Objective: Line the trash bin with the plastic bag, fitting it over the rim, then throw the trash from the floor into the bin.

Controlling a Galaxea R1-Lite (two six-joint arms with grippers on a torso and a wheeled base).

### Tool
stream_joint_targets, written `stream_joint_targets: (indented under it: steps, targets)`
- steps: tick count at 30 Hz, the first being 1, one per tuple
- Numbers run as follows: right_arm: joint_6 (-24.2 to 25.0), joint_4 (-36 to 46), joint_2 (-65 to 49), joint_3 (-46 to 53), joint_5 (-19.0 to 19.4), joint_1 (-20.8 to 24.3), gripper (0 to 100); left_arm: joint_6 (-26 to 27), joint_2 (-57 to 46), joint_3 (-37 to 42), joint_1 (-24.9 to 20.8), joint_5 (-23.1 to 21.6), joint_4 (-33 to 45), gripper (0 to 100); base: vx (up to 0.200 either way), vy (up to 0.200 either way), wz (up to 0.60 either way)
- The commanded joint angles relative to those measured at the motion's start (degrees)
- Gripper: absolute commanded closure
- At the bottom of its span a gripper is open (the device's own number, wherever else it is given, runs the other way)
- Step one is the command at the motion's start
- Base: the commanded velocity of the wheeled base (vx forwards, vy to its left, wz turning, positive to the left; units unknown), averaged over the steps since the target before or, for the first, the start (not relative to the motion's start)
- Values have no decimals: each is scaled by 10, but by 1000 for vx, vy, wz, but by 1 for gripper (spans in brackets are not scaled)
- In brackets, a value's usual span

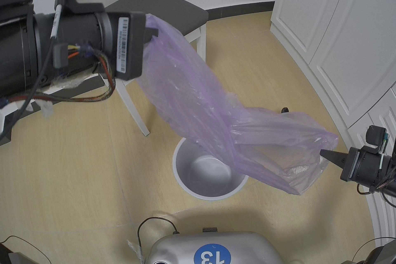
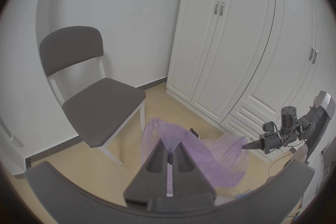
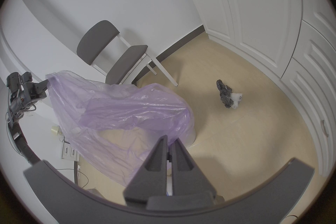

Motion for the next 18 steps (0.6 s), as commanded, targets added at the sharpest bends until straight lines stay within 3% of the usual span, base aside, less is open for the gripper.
stream_joint_targets:
  steps: [1, 8, 18]
  targets:
    - [0, 27, -55, 2, -28, 35, 100, -14, -22, 69, 33, -21, -41, 100, 0, 0, 0]
    - [-6, 90, -109, -4, -48, 55, 100, -9, -46, 169, 39, -26, -126, 100, 0, 0, 0]
    - [-34, 133, -159, -5, -59, 55, 100, -34, -58, 216, 48, -33, -133, 100, 0, 0, 0]
